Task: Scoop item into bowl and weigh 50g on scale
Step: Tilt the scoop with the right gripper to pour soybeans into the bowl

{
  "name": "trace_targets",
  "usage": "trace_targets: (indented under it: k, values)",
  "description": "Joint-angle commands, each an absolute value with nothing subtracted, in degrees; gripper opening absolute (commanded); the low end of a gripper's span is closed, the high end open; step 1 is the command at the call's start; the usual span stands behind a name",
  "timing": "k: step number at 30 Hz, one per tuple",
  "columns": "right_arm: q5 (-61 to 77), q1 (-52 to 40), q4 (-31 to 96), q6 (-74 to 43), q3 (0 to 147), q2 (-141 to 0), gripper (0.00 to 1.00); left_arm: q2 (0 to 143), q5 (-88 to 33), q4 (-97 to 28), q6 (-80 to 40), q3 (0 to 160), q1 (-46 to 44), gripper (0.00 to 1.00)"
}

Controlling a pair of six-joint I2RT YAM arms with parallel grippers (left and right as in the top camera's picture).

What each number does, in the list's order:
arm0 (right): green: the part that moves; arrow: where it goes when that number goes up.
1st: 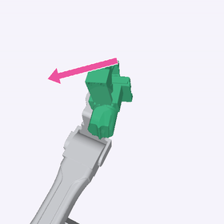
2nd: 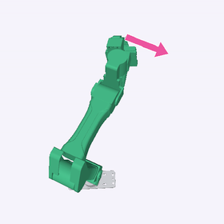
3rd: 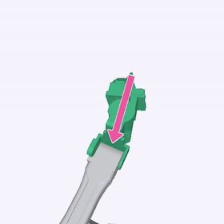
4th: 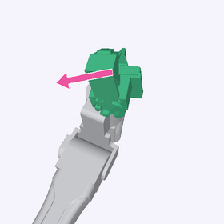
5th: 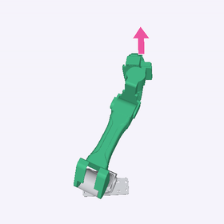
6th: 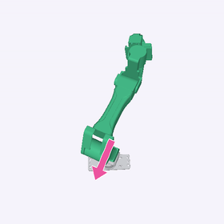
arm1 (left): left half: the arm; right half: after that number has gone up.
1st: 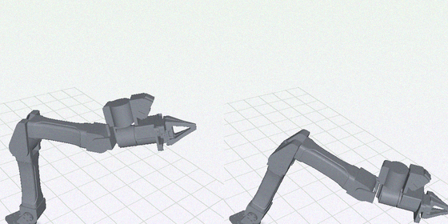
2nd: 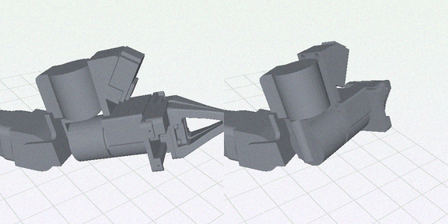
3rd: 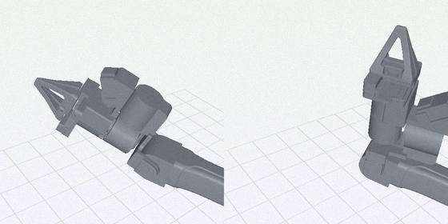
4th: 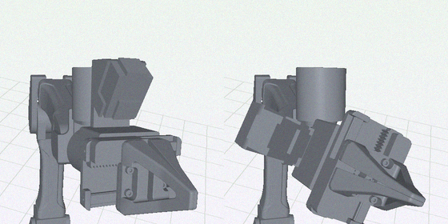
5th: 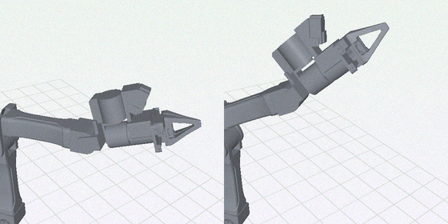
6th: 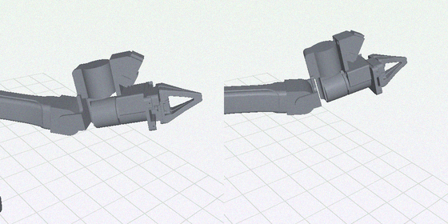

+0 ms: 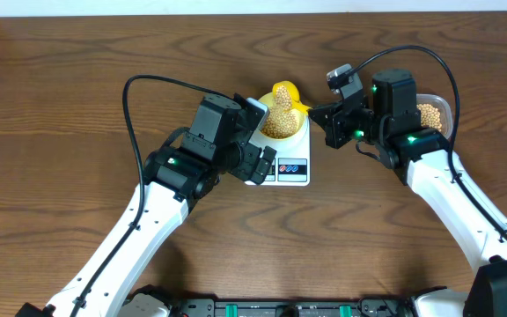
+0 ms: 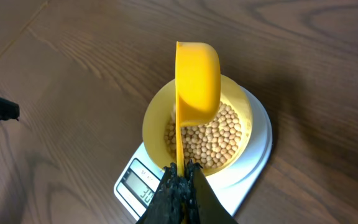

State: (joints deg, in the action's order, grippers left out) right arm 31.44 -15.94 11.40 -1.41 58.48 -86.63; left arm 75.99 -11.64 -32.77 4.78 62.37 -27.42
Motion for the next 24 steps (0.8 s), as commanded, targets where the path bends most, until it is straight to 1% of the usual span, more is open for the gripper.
trace_targets:
  k: [1,24]
  values:
    - [31.6,-15.8,11.4,1.0,59.0,-86.9,0.01,75.9,-10.9,-32.7,5.4,62.6,-27.2,0.98]
    - [31.6,-15.8,12.4,0.7,59.0,-86.9,0.01,75.9,-10.9,-32.7,5.4,62.6,-27.2,0.98]
